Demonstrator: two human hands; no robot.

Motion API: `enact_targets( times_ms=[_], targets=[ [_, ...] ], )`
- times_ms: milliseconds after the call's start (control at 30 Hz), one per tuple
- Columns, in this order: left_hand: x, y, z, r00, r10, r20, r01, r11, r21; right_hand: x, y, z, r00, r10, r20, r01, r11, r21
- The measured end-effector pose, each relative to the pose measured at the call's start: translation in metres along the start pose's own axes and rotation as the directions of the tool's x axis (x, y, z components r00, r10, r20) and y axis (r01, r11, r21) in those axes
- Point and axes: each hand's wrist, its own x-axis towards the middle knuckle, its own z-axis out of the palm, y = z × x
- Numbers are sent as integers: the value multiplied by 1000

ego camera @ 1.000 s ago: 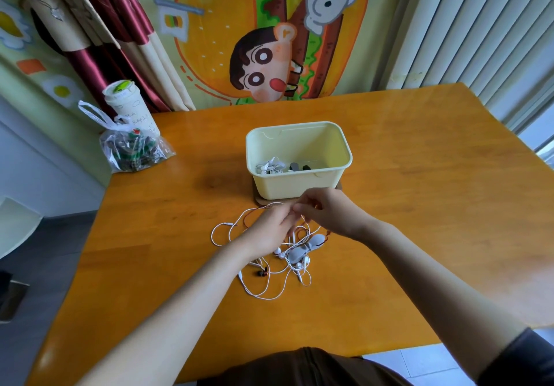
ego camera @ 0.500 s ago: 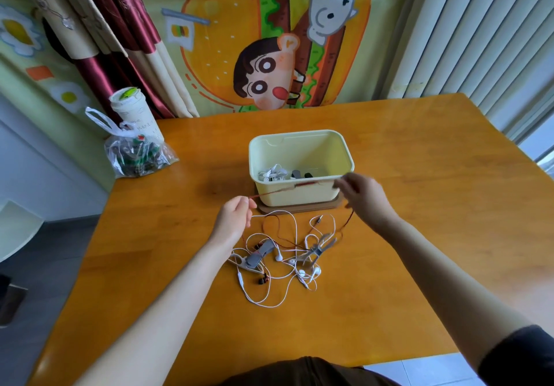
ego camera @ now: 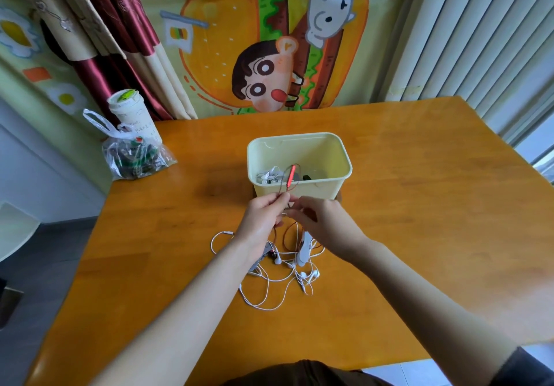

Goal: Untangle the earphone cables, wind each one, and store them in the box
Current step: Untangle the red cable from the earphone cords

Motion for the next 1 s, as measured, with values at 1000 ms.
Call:
enact_targets(
  times_ms=[1000],
  targets=[
    [3,8,-1,995,-99,-16,95,979,-180,14,-13,-4,999,-3,-37,0,997,-82]
  ],
)
